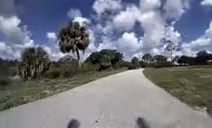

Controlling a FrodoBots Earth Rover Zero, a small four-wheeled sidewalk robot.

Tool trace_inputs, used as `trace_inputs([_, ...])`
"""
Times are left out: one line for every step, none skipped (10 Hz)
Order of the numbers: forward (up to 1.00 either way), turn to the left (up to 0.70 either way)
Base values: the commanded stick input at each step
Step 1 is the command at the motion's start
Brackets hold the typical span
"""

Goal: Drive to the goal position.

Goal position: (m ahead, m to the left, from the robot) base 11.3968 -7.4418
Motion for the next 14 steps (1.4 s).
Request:
trace_inputs([0.70,0.00])
trace_inputs([0.70,0.00])
trace_inputs([0.70,0.00])
trace_inputs([0.70,0.00])
trace_inputs([0.70,0.00])
trace_inputs([0.70,0.00])
trace_inputs([0.70,0.00])
trace_inputs([0.70,0.00])
trace_inputs([0.70,0.00])
trace_inputs([0.70,0.00])
trace_inputs([0.70,0.00])
trace_inputs([0.70,0.00])
trace_inputs([0.70,0.00])
trace_inputs([0.70,0.00])
